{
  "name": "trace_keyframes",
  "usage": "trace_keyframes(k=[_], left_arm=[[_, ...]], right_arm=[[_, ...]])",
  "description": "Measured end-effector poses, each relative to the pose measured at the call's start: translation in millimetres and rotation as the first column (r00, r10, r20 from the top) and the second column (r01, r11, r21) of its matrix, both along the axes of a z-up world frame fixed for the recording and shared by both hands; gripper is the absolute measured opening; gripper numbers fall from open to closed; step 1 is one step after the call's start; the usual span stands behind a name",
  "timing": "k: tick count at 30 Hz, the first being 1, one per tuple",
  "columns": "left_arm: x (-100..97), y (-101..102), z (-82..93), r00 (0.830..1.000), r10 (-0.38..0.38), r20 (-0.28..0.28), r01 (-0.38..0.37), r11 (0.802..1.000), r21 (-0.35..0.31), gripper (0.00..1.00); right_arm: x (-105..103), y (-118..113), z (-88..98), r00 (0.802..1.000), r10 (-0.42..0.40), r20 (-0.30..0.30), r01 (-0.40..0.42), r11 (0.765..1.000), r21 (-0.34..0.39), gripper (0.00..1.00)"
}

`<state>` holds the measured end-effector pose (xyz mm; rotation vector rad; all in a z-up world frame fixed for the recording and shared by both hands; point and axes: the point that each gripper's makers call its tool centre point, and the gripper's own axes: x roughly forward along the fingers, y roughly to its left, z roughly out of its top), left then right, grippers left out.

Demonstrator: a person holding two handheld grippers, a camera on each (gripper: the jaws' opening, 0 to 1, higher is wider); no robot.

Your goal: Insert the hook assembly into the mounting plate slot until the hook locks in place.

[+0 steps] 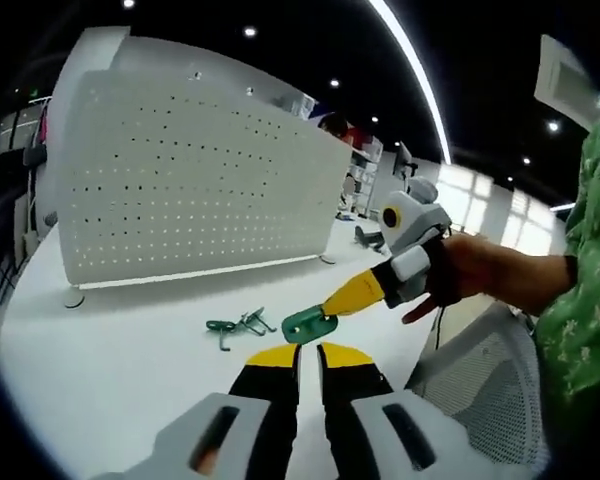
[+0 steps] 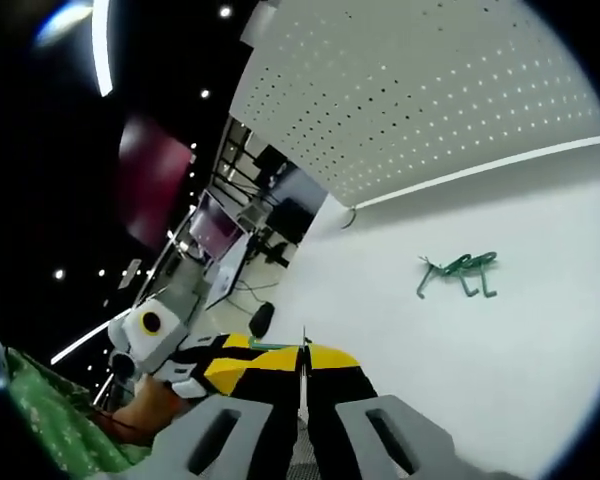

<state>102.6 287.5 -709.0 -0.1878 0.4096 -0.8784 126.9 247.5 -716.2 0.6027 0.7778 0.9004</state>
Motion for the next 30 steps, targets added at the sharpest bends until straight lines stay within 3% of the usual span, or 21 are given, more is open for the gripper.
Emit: trace_keyframes(k=[5,7,10,15,21,25,28,30], left_arm=[[2.1,2.0,1.6,0.998,0.030,-0.055,-0.034,0.997,-0.063,0.08],[3.9,-1.5,7.1,0.990,0.052,-0.128,-0.074,0.982,-0.175,0.09],[6.1,-5.3,11.6,0.982,0.049,-0.183,-0.095,0.963,-0.252,0.10],[11.2,-5.0,19.8,0.980,0.069,-0.188,-0.118,0.959,-0.258,0.11],[15.7,-3.1,22.3,0.964,0.105,-0.246,-0.171,0.949,-0.265,0.12],[19.3,-4.2,36.9,0.949,0.107,-0.296,-0.215,0.907,-0.362,0.14],[23.1,-1.8,40.2,0.944,0.127,-0.303,-0.238,0.901,-0.362,0.14],[26.9,0.5,45.2,0.940,0.150,-0.307,-0.265,0.886,-0.379,0.14]], right_arm=[[4.5,-0.4,5.8,0.999,-0.018,0.043,0.018,1.000,0.003,0.00],[5.5,0.1,7.5,0.998,-0.025,0.056,0.025,1.000,0.006,0.00],[6.2,1.1,10.4,0.997,-0.032,0.077,0.031,0.999,0.009,0.00],[9.3,1.3,17.9,0.991,-0.044,0.130,0.042,0.999,0.017,0.00],[14.5,2.2,27.5,0.977,-0.067,0.200,0.060,0.997,0.043,0.00],[14.1,5.0,33.3,0.967,-0.070,0.244,0.057,0.997,0.061,0.00],[15.1,6.8,40.9,0.947,-0.075,0.313,0.059,0.996,0.063,0.00],[15.3,7.9,44.6,0.934,-0.075,0.350,0.058,0.997,0.060,0.00]])
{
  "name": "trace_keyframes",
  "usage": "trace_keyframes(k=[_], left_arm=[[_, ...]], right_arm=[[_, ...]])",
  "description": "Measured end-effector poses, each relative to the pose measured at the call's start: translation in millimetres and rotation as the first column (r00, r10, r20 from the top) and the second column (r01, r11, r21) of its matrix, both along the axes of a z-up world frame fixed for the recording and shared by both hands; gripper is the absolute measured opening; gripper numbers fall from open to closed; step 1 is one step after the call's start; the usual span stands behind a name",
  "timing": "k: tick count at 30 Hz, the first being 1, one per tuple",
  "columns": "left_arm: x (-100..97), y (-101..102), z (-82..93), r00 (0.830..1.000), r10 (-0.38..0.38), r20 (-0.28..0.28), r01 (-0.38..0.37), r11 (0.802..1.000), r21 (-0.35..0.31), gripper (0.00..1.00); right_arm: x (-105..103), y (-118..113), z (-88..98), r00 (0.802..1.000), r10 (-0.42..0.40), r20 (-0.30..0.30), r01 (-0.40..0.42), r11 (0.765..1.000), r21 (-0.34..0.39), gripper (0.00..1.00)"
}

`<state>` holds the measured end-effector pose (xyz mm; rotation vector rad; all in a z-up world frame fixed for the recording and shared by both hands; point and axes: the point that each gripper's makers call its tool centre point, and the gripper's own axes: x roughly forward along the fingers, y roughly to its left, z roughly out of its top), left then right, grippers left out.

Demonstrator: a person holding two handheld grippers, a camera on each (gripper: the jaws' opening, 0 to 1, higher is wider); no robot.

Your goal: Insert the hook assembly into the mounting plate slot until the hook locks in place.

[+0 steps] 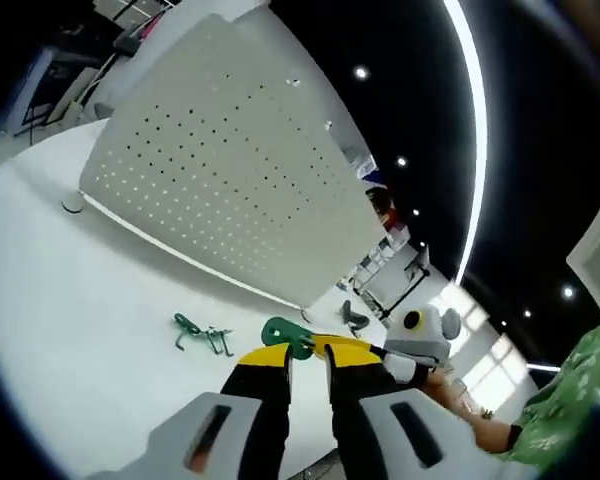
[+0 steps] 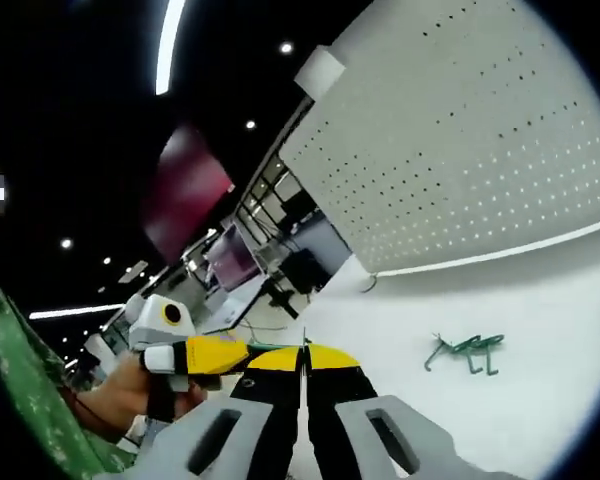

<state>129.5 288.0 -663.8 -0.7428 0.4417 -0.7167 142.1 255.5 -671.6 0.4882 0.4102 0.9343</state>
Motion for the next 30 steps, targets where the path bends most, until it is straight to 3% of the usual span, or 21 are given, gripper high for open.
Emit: trace_keyframes(k=[8,11,18,21,28,30], left_arm=[[6.8,0.5,7.0,0.999,0.039,-0.035,-0.041,0.997,-0.061,0.12],[6.6,0.0,7.5,0.998,0.039,-0.044,-0.043,0.996,-0.077,0.09],[5.9,-0.9,6.2,0.998,0.037,-0.056,-0.041,0.996,-0.076,0.07],[6.2,-0.5,9.8,0.999,0.041,-0.034,-0.043,0.996,-0.072,0.06],[6.3,3.5,11.2,0.998,0.055,0.005,-0.055,0.998,-0.016,0.03],[7.3,6.4,10.2,0.998,0.056,0.035,-0.057,0.998,0.033,0.03]], right_arm=[[0.8,3.4,17.4,0.985,-0.015,0.172,0.020,0.999,-0.032,0.00],[-0.3,4.0,18.7,0.978,-0.011,0.207,0.023,0.998,-0.052,0.00],[-0.4,2.4,16.7,0.974,-0.012,0.226,0.026,0.998,-0.061,0.00],[-1.3,3.3,15.7,0.977,-0.007,0.212,0.020,0.998,-0.061,0.00],[-2.8,5.0,11.5,0.987,0.008,0.160,0.000,0.999,-0.048,0.03],[-3.0,4.7,10.8,0.989,0.009,0.150,-0.003,0.999,-0.040,0.02]])
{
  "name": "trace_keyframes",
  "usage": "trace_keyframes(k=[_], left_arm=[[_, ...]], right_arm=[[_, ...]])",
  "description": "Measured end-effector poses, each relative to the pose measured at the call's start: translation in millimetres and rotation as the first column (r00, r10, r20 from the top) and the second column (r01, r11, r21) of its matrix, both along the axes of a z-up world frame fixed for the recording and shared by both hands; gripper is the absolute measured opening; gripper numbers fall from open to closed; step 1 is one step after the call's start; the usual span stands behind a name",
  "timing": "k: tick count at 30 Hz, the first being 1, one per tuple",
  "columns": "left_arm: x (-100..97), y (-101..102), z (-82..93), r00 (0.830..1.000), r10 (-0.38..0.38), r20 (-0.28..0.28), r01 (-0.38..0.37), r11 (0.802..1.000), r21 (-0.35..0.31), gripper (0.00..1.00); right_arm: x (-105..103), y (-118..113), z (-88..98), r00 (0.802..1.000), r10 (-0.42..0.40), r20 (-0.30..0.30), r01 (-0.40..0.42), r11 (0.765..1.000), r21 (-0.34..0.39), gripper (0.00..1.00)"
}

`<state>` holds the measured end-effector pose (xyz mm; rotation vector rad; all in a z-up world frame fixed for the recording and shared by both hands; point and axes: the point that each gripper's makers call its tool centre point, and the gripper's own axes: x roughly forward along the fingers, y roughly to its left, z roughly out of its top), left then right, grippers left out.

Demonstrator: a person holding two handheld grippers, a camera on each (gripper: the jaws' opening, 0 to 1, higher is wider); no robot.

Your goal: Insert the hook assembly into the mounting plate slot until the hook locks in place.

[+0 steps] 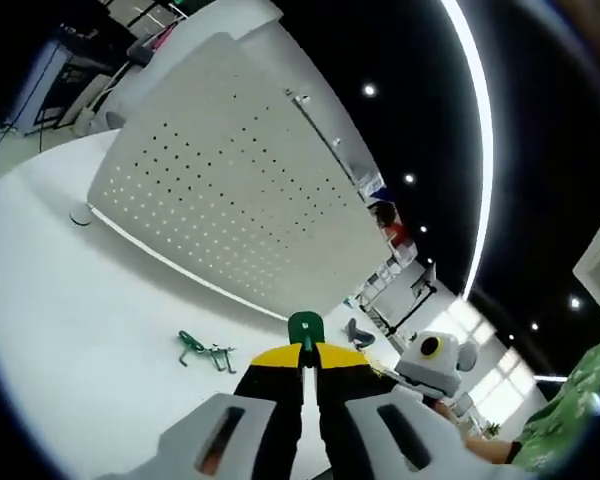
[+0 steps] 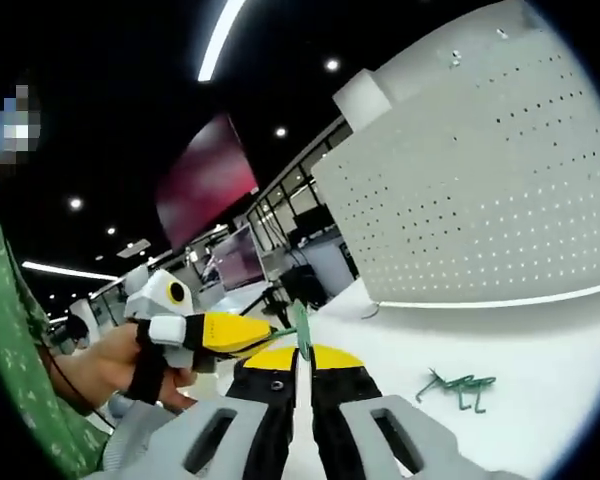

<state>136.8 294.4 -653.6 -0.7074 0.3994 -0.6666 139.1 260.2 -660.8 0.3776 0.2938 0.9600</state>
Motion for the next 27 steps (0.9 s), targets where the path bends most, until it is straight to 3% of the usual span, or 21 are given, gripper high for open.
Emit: trace_keyframes(k=[5,8,10,16,20,27], left_arm=[[3.1,9.1,-4.1,0.997,0.015,0.072,-0.026,0.987,0.156,0.03],[0.6,8.3,-4.8,0.992,-0.014,0.129,-0.022,0.962,0.271,0.02],[0.0,5.5,-4.4,0.987,-0.030,0.157,-0.021,0.950,0.311,0.02],[-0.9,1.8,-5.1,0.985,-0.043,0.168,-0.013,0.947,0.322,0.02],[0.0,2.9,-2.9,0.981,-0.045,0.187,-0.019,0.945,0.328,0.02],[-0.4,0.1,1.6,0.971,-0.058,0.230,-0.023,0.941,0.337,0.02]], right_arm=[[1.2,-3.0,3.1,1.000,-0.010,0.000,0.010,1.000,0.009,0.04],[3.5,-4.7,5.7,1.000,-0.016,-0.002,0.016,1.000,0.015,0.04],[4.8,-2.0,2.0,1.000,-0.010,-0.027,0.010,1.000,0.008,0.04],[2.8,-0.1,-8.2,0.994,-0.009,-0.111,0.013,0.999,0.029,0.05],[0.2,-0.5,-14.1,0.967,0.008,-0.254,0.017,0.995,0.096,0.05],[-2.2,3.5,-21.8,0.930,0.039,-0.366,0.020,0.988,0.156,0.06]])
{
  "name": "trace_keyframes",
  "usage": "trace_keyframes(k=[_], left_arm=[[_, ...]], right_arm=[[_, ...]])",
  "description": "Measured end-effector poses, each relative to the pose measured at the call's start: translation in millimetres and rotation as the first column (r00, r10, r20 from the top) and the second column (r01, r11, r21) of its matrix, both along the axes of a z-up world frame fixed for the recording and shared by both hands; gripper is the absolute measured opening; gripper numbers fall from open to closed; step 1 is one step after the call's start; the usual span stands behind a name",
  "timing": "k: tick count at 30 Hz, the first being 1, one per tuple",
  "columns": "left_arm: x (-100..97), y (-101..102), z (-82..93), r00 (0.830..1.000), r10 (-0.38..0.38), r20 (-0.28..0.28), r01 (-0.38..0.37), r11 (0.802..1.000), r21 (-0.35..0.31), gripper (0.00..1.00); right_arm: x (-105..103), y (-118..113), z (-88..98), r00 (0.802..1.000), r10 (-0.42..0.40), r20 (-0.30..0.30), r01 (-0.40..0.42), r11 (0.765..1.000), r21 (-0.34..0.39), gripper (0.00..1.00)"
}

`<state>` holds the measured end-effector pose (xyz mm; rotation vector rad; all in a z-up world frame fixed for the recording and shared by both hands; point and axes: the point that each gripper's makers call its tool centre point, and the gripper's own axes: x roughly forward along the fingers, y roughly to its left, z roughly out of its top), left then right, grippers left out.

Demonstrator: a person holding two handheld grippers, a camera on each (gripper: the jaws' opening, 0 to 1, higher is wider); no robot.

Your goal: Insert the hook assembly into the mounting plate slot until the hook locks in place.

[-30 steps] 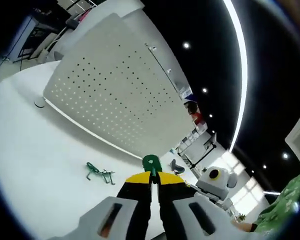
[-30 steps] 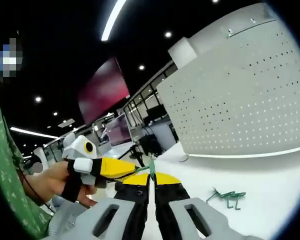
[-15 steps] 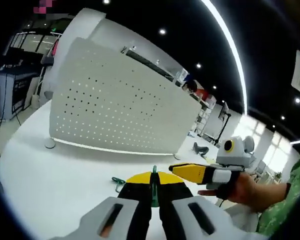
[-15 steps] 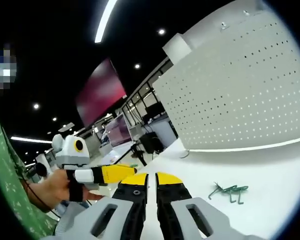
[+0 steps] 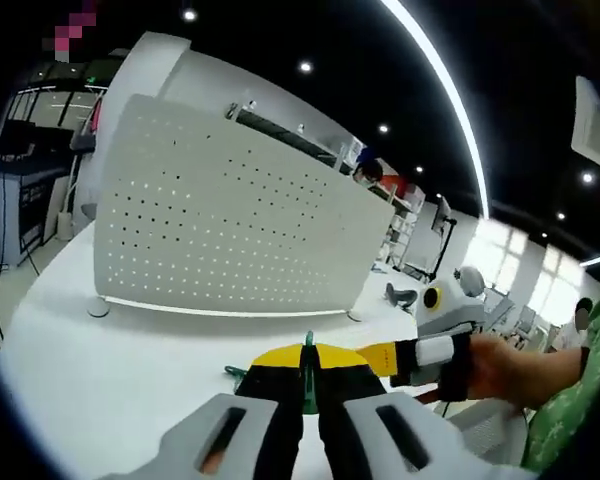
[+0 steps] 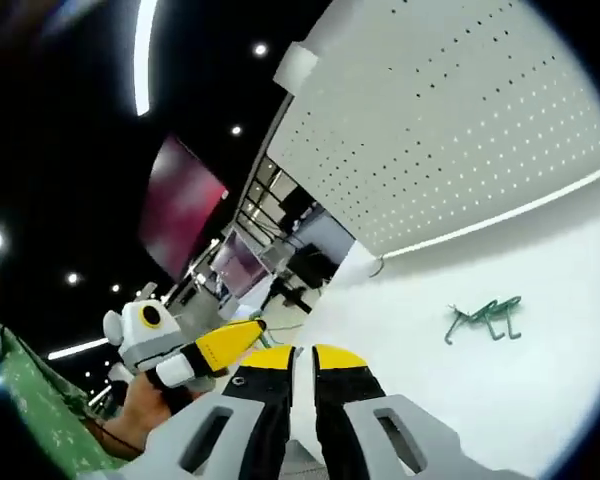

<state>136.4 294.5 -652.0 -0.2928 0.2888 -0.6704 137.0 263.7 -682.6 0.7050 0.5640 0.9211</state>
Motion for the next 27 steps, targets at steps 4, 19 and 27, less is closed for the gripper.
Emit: trace_keyframes(k=[4,19,27], left_arm=[[-0.7,-2.1,1.4,1.000,-0.010,0.030,0.009,1.000,0.028,0.02],[-4.5,-9.4,9.5,0.993,-0.049,0.103,0.044,0.998,0.046,0.02],[-6.2,-10.6,9.1,0.993,-0.056,0.102,0.052,0.998,0.043,0.02]], right_arm=[[-1.3,1.2,-1.3,0.999,0.008,-0.044,-0.007,1.000,0.028,0.07],[-6.8,7.1,1.7,0.977,0.050,-0.206,-0.018,0.988,0.155,0.06],[-1.9,1.3,7.1,0.994,0.017,-0.108,-0.006,0.995,0.096,0.03]])
